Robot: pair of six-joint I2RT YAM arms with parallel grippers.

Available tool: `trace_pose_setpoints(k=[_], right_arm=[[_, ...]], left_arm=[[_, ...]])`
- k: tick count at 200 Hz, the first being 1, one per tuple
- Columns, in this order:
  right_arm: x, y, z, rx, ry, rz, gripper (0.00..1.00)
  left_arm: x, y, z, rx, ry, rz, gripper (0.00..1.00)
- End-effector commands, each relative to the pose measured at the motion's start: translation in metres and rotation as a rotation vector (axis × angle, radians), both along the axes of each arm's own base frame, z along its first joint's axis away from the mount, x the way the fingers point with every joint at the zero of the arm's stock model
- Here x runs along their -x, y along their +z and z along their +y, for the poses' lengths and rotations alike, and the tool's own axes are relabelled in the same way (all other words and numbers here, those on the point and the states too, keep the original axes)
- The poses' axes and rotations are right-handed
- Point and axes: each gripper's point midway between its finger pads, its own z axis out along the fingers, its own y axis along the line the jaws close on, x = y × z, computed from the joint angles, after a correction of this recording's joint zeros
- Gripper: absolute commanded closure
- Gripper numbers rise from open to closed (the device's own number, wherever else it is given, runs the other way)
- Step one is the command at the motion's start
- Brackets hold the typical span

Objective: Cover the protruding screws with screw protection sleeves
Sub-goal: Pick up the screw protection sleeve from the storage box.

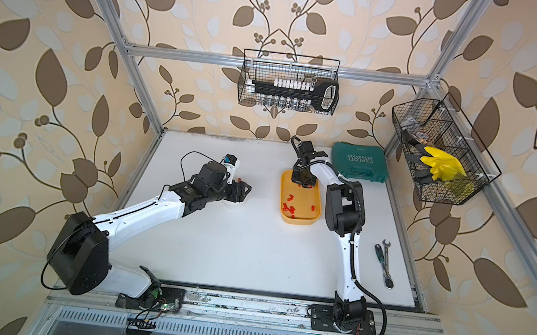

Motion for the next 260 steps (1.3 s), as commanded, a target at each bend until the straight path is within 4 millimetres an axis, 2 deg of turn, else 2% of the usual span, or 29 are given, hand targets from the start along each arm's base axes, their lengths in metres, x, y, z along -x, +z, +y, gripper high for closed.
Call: trace_pose_setpoints(k=[1,60,87,111,148,178,209,231,260], right_arm=[[0.003,0.029,0.004,-0.006,0.024,-0.051,0.90],[0.019,0.081,0.012,-0.043,0.055,-0.137,0.90],[0.030,0.101,0.022,-0.079,0.074,-0.167,0.90],[0.039,0.128,0.036,-0.120,0.105,-0.212,0.90],[0.059,0.175,0.070,-0.223,0.168,-0.289,0.89],[0.074,0.202,0.108,-0.368,0.232,-0.320,0.89],[0.087,0.219,0.150,-0.521,0.305,-0.311,0.89],[0.097,0.229,0.181,-0.619,0.364,-0.291,0.89],[0.111,0.236,0.210,-0.710,0.425,-0.259,0.89]], left_arm=[[0.002,0.024,0.002,0.017,0.011,-0.063,0.32],[0.002,0.037,0.003,0.040,0.027,-0.074,0.32],[0.003,0.044,0.009,0.034,0.047,-0.092,0.32],[0.006,0.051,0.016,0.031,0.066,-0.102,0.31],[0.006,0.050,0.039,0.089,0.131,-0.072,0.32],[0.005,0.048,0.059,0.118,0.182,-0.063,0.32],[0.005,0.043,0.075,0.150,0.236,-0.039,0.31],[0.006,0.045,0.076,0.145,0.229,-0.042,0.31],[0.009,0.050,0.081,0.184,0.238,-0.062,0.32]])
